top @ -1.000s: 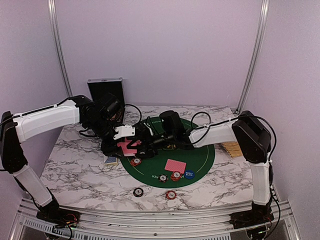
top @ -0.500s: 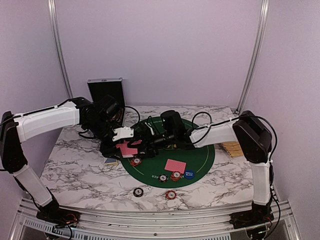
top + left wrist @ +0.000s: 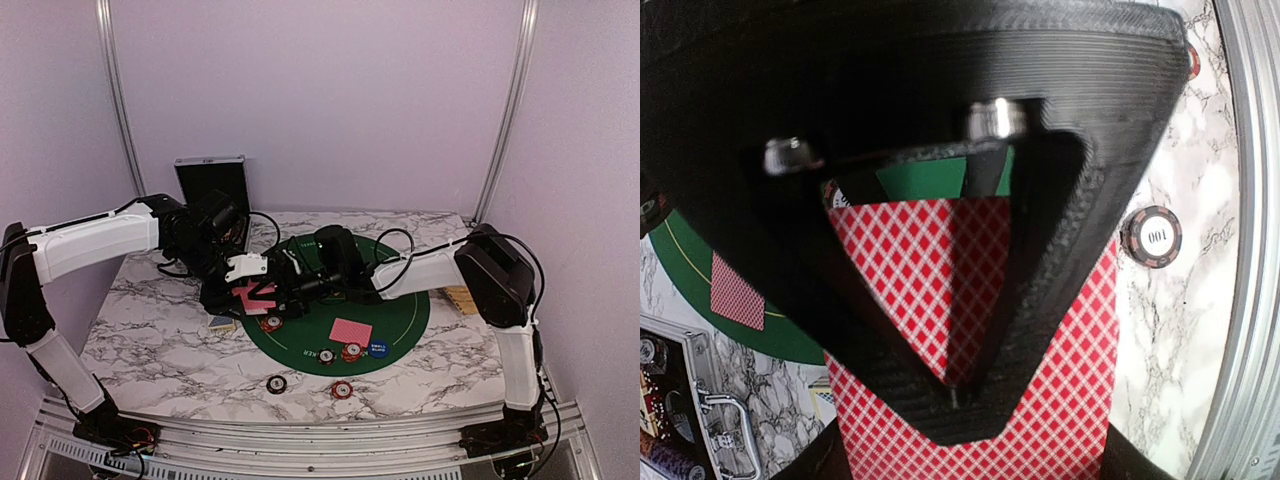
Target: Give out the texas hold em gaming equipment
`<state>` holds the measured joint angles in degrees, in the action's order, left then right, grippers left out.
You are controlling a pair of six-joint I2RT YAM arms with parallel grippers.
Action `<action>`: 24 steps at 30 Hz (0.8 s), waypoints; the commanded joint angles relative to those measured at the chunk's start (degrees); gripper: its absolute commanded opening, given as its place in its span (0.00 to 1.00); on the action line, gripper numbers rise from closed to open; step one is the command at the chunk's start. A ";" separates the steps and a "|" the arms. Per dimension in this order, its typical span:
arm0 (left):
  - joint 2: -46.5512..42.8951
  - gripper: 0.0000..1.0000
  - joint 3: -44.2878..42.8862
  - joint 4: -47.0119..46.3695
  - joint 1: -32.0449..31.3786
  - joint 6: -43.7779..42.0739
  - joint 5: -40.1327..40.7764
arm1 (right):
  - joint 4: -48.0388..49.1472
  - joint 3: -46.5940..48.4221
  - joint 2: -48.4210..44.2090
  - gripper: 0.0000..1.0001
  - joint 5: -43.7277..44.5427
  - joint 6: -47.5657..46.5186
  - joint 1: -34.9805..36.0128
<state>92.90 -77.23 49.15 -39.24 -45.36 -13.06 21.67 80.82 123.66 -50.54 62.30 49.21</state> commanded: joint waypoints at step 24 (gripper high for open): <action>-2.12 0.00 0.85 -1.16 2.28 0.36 -1.10 | -1.25 -3.12 -6.33 0.25 -0.51 -0.83 -2.28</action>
<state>92.84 -76.71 49.10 -37.52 -45.36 -13.06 17.45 79.15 119.87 -50.09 58.78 47.33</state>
